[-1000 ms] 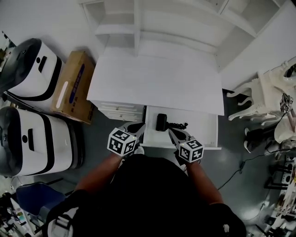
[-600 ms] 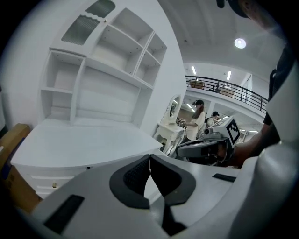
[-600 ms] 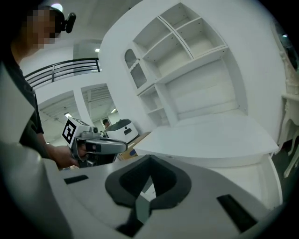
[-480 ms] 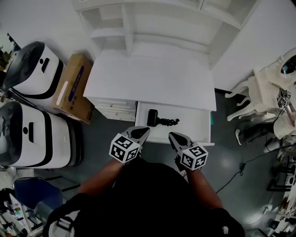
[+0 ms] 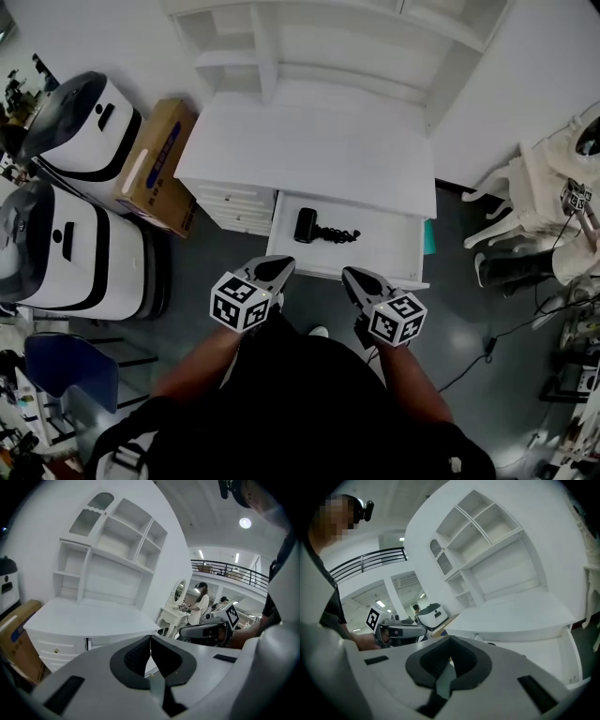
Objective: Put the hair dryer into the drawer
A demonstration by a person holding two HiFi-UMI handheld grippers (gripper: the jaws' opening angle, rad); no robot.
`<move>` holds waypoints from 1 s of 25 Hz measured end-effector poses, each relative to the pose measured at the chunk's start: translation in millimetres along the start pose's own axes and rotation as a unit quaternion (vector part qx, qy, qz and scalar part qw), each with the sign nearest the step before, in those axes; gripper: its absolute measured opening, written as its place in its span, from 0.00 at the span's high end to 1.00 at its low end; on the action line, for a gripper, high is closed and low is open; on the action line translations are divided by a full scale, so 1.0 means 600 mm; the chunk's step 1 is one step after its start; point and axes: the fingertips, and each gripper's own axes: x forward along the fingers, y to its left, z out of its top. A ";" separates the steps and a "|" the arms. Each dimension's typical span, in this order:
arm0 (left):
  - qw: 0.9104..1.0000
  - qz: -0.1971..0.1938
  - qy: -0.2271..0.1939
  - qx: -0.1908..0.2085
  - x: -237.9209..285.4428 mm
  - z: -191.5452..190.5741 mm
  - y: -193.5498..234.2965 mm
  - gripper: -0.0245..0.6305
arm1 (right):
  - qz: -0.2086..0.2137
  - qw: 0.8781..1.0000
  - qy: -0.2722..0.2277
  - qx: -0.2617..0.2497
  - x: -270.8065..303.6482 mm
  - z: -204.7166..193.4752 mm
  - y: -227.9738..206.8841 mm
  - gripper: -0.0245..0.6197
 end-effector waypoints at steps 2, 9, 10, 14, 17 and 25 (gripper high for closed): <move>1.000 0.003 -0.009 0.004 -0.011 0.007 -0.011 0.95 | 0.010 1.000 -0.001 0.004 -0.003 -0.002 0.006 0.92; 1.000 0.002 -0.009 0.014 -0.035 0.009 0.004 0.95 | 0.010 1.000 0.001 0.009 0.011 -0.020 0.036 0.92; 1.000 -0.001 -0.006 0.016 -0.036 0.010 0.009 0.95 | 0.007 1.000 0.000 0.007 0.016 -0.020 0.041 0.92; 0.999 -0.022 0.007 0.032 -0.042 0.012 0.028 0.95 | -0.013 1.000 -0.008 0.009 0.040 -0.019 0.054 0.92; 0.999 -0.032 0.012 0.035 -0.054 0.016 0.054 0.95 | -0.028 0.999 -0.017 0.009 0.064 -0.010 0.067 0.92; 0.998 -0.051 0.005 0.037 -0.070 0.037 0.111 0.95 | -0.055 0.998 -0.020 0.004 0.112 -0.010 0.096 0.92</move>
